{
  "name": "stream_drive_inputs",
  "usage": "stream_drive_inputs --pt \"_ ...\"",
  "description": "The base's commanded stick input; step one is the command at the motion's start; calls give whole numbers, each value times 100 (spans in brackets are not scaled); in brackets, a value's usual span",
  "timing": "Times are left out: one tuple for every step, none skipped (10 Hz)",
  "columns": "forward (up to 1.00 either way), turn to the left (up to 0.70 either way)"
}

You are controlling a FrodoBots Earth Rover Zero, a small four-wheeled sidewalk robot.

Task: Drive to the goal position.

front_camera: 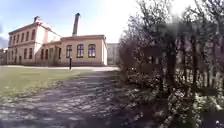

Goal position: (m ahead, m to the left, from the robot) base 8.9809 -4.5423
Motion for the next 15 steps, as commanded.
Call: stream_drive_inputs --pt "85 0" --pt "85 0" --pt "85 0" --pt "85 0" --pt "85 0" --pt "85 0" --pt "85 0" --pt "85 0" --pt "85 0" --pt "85 0" --pt "85 0" --pt "85 0" --pt "85 0" --pt "85 0" --pt "85 0"
